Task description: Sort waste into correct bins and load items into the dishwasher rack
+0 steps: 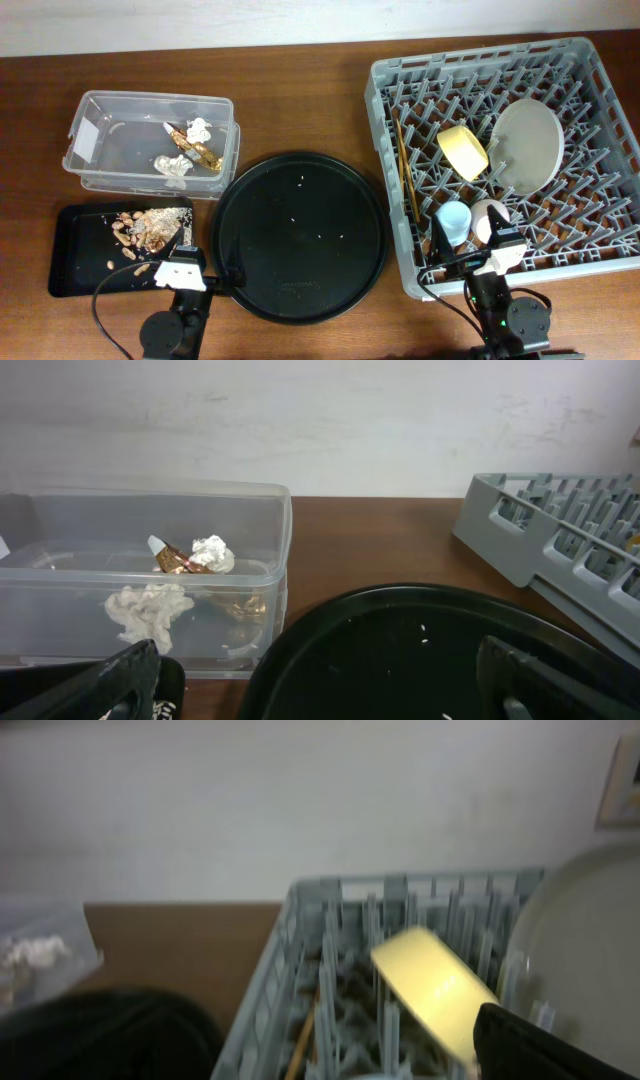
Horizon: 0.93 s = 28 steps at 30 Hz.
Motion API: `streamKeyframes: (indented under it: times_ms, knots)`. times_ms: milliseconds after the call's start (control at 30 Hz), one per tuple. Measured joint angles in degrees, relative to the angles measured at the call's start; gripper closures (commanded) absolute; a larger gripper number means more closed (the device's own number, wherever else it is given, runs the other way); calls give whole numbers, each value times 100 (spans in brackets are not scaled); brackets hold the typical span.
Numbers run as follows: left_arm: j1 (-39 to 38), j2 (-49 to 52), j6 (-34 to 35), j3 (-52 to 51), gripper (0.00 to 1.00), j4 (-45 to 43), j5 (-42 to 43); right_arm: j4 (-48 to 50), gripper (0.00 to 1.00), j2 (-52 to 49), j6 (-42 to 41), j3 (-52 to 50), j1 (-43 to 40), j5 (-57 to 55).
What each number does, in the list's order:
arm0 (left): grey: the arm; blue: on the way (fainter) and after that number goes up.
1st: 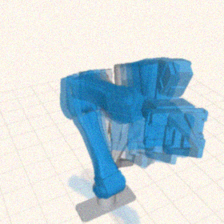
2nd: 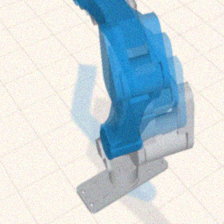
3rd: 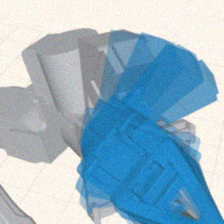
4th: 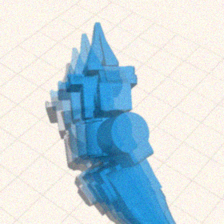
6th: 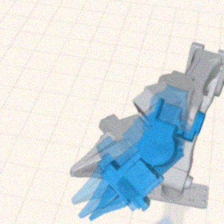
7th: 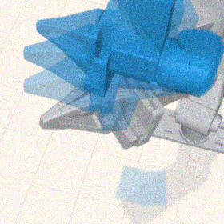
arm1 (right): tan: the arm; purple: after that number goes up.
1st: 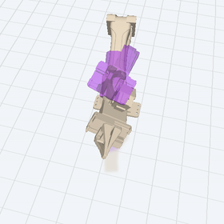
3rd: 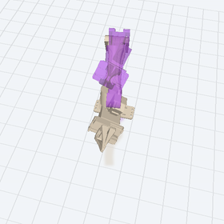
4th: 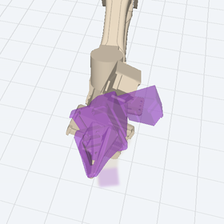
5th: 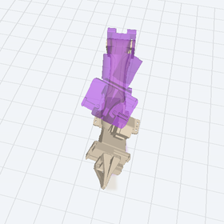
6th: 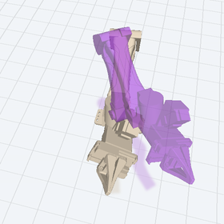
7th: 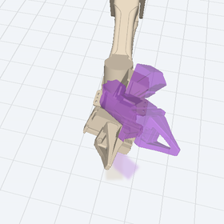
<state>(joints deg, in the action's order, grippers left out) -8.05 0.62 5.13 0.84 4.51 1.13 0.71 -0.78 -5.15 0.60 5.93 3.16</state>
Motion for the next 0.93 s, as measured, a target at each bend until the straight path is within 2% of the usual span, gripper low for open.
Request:
streamKeyframes:
  times_ms: [100,933]
  knots:
    - [0,0,0,0,1,0,2,-461,1,-7,4,0,0,-2]
    - [0,0,0,0,1,0,2,-461,2,-9,0,0,0,-2]
